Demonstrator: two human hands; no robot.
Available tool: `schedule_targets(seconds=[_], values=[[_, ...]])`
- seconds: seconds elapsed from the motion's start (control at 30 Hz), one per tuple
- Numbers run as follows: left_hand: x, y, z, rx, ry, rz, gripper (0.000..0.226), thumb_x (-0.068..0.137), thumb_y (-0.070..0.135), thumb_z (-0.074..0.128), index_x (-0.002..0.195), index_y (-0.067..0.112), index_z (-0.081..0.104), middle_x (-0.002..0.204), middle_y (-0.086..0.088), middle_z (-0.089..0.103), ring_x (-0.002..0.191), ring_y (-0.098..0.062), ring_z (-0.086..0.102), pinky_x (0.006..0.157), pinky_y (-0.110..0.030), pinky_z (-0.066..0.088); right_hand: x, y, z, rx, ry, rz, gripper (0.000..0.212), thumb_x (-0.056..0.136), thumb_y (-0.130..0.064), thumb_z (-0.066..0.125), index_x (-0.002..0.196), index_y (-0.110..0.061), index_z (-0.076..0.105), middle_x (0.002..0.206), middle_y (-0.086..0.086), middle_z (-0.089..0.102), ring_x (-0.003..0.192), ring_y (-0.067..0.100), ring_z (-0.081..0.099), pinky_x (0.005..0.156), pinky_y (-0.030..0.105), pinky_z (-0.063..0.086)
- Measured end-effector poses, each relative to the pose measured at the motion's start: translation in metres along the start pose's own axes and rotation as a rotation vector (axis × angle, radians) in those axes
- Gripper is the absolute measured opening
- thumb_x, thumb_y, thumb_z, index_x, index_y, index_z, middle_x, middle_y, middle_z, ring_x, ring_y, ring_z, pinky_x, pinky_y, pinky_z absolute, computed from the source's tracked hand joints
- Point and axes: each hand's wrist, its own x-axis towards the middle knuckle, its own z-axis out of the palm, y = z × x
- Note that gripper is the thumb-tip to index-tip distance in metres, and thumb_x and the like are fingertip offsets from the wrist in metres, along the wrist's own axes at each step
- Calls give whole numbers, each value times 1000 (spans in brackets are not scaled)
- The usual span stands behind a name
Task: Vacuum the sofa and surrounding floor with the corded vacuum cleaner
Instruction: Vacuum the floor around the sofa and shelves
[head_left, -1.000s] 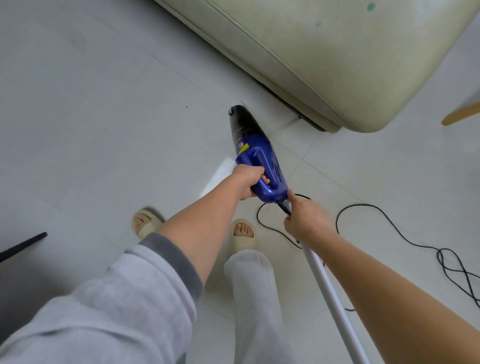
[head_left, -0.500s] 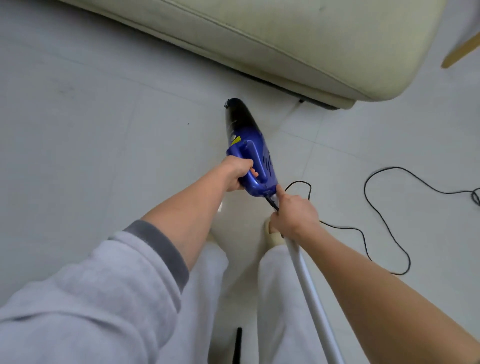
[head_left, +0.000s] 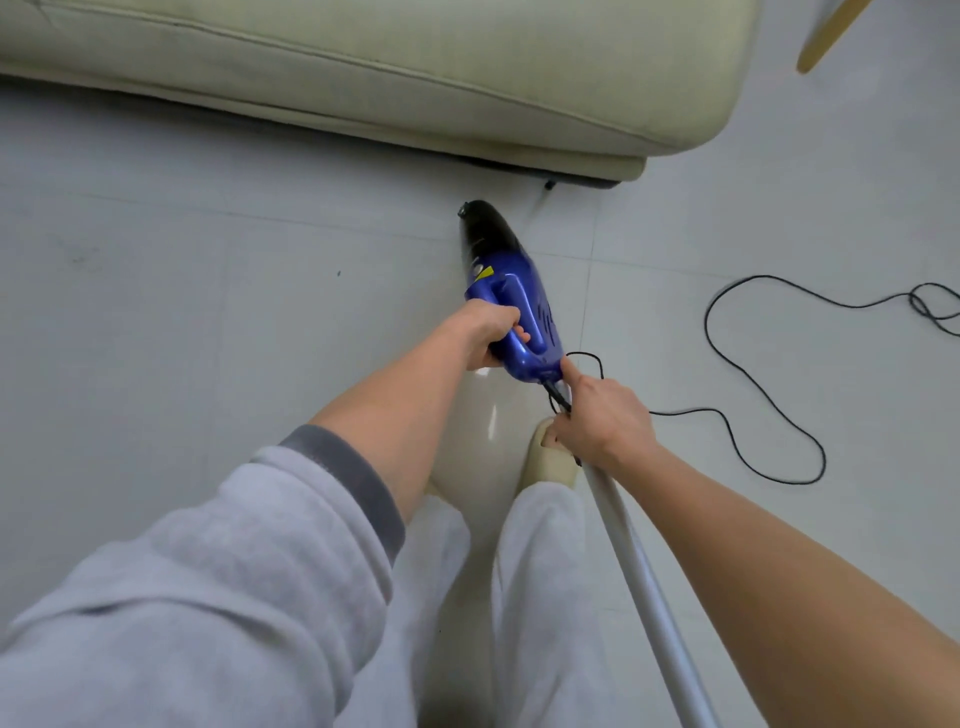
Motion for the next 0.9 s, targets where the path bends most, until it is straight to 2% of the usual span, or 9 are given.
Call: schedule_targets(seconds=[0.17,0.27,0.33,0.47,0.57,0.73,0.9], values=[[-10,1,36,64,-47,14,21,95,7,39,77,8,49,72,-3,53,69,-15,53,83,-31,50,-13,28,-1,20,-22,65,51,81,-13,48,130,-24,37,83,3,57,75,29,49,57,30,36],[-18,-8,49,73,-60,-18,20,95,7,40,77,8,50,71,-3,54,68,-15,53,84,-31,50,-26,42,-6,15,-33,58,46,84,-17,47,129,-22,38,85,3,55,76,28,49,59,31,37],[-22,-16,54,70,-61,-40,19,94,7,41,77,8,51,71,-3,54,68,-16,53,84,-32,51,-34,49,-7,3,-55,42,51,85,-18,47,134,-22,36,86,3,56,78,27,49,59,30,38],[-35,-23,68,94,-56,-66,20,93,7,42,76,8,52,71,-5,55,70,-19,55,82,-31,51,-50,64,-5,11,-93,57,59,80,-13,48,137,-24,34,83,1,57,76,24,50,48,28,32],[-45,-23,80,131,-58,-55,21,93,4,40,75,8,50,70,-5,55,68,-18,55,79,-32,52,-61,70,-3,33,-92,81,58,81,-13,49,136,-24,35,82,0,53,73,24,48,45,27,30],[-50,-21,102,146,-54,-56,20,93,3,41,76,7,51,70,-6,55,69,-18,56,87,-33,52,-67,86,-2,34,-73,100,56,83,-13,49,136,-23,35,84,2,50,75,26,47,49,28,30],[-52,-21,127,124,-60,-75,17,93,6,43,80,8,53,71,-4,58,73,-19,58,88,-32,53,-64,117,-8,-14,-52,94,53,82,-10,49,133,-22,35,83,2,51,75,26,48,44,27,25]])
